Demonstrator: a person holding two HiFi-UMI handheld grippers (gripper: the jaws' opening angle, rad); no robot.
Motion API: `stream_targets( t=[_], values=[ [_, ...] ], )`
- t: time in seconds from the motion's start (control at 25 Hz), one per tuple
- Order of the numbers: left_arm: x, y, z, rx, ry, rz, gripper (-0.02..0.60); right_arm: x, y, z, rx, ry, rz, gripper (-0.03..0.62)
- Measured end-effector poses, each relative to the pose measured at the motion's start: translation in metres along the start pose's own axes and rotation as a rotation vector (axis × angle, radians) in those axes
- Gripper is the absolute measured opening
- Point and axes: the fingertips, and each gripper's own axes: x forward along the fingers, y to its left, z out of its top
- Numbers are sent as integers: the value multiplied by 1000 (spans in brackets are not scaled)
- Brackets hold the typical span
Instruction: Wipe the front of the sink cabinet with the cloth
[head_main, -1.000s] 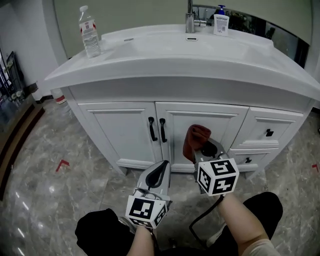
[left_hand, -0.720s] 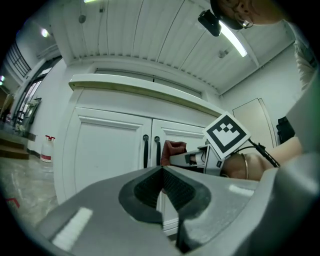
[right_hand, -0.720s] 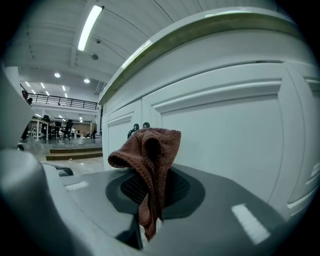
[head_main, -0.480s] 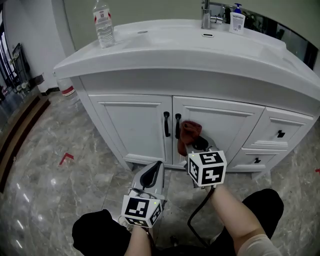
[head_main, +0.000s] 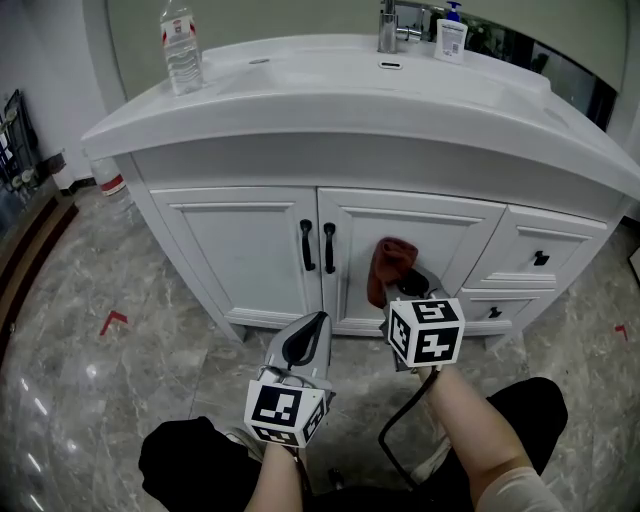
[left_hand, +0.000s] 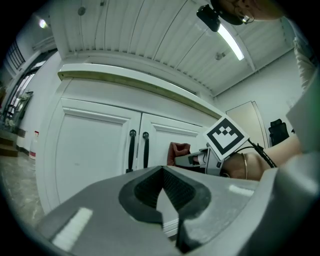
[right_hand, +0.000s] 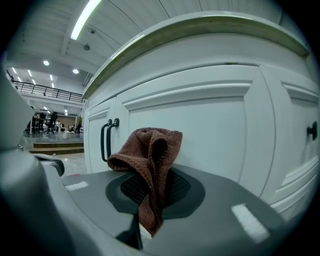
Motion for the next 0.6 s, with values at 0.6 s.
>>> stream_targets(
  t=[0.6],
  values=[
    [42, -62, -12, -3, 28, -109, 1, -64, -115, -7, 25, 4, -188, 83]
  ],
)
